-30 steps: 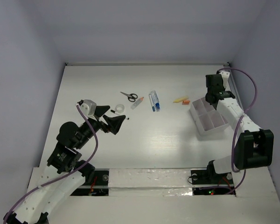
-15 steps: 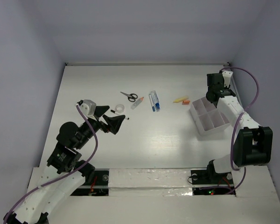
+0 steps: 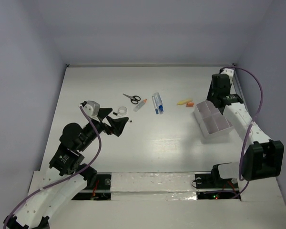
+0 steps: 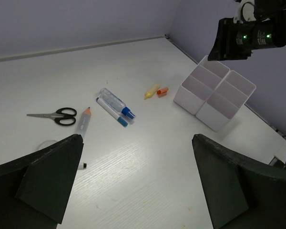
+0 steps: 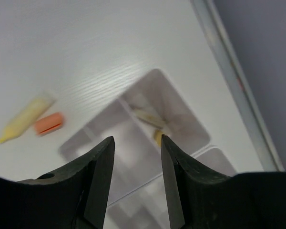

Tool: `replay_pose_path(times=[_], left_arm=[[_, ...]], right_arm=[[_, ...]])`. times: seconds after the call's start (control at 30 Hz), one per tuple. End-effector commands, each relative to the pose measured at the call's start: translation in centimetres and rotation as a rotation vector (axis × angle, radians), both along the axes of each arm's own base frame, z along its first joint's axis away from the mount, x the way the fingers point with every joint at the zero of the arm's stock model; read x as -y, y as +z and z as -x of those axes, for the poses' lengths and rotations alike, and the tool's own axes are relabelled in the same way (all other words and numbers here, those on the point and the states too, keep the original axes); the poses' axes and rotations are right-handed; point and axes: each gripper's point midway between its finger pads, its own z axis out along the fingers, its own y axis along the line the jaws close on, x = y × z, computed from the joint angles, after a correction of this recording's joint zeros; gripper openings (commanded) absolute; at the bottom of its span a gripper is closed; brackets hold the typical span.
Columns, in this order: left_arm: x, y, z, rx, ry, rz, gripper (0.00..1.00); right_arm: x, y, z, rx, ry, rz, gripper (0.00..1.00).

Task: Sort the stationery into containers
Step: Pick up the stationery from the center of the board.

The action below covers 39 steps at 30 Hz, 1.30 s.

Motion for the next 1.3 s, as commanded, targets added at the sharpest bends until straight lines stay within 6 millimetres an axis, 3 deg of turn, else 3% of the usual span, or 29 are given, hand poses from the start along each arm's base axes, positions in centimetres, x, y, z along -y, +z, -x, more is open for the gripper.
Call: replay_pose_path(times=[0.0, 0.03, 0.07, 0.2, 0.23, 0.33, 0.37, 0.4, 0.43, 0.5, 0.53, 0.57, 0.63, 0.7, 0.83, 0.97, 1.27], left_arm=[[0.0, 2.6, 0.0, 0.063, 0.000, 0.024, 0.99], [0.0, 2.5, 0.0, 0.061, 0.000, 0.023, 0.99], [0.0, 2.5, 0.0, 0.061, 0.000, 0.022, 0.99], [0.0, 2.3, -0.3, 0.056, 0.005, 0.019, 0.99], [0.0, 2.3, -0.3, 0.053, 0.005, 0.017, 0.99], [0.0, 2.1, -0.4, 0.050, 0.008, 0.014, 0.99], [0.0, 2.1, -0.4, 0.049, 0.007, 0.015, 0.99], [0.0, 2.1, -0.4, 0.049, 0.006, 0.015, 0.99], [0.0, 2.1, -0.4, 0.049, 0.005, 0.013, 0.99], [0.0, 2.1, -0.4, 0.048, 0.005, 0.014, 0.99], [0.0, 2.2, -0.4, 0.050, 0.007, 0.014, 0.99], [0.0, 2.1, -0.4, 0.049, 0.007, 0.013, 0.99], [0.0, 2.1, -0.4, 0.049, 0.008, 0.013, 0.99], [0.0, 2.1, -0.4, 0.049, 0.010, 0.013, 0.99], [0.1, 2.0, -0.5, 0.045, 0.008, 0.011, 0.99], [0.1, 2.0, -0.6, 0.043, 0.010, 0.008, 0.99], [0.0, 1.8, -0.9, 0.038, 0.017, 0.004, 0.99]], right_arm=[[-7.2, 4.3, -2.3, 0.200, 0.276, -0.132, 0.49], [-10.0, 4.2, -2.2, 0.203, 0.359, -0.150, 0.49], [-11.7, 4.7, -2.6, 0.231, 0.407, -0.163, 0.49], [-19.4, 3.5, -3.7, 0.245, 0.634, -0.294, 0.53], [-20.5, 1.9, -4.2, 0.210, 0.653, -0.314, 0.57], [-23.0, 1.5, -5.6, 0.192, 0.692, -0.340, 0.63], [-24.0, -0.5, -6.1, 0.138, 0.703, -0.343, 0.64], [-25.2, 0.2, -6.6, 0.135, 0.732, -0.354, 0.64], [-26.0, -1.6, -7.1, 0.090, 0.735, -0.352, 0.64], [-27.2, -1.8, -7.9, 0.072, 0.748, -0.342, 0.64], [-28.0, -2.3, -7.9, 0.056, 0.762, -0.341, 0.64], [-28.3, -4.1, -8.3, 0.018, 0.757, -0.340, 0.64], [-30.0, -5.0, -8.2, -0.001, 0.787, -0.347, 0.64], [-30.6, -6.9, -8.4, -0.025, 0.788, -0.349, 0.64], [-30.7, -8.9, -9.1, -0.041, 0.758, -0.345, 0.62], [-30.0, -9.9, -10.0, -0.047, 0.714, -0.302, 0.58], [-29.3, -12.4, -9.7, -0.108, 0.678, -0.280, 0.53]])
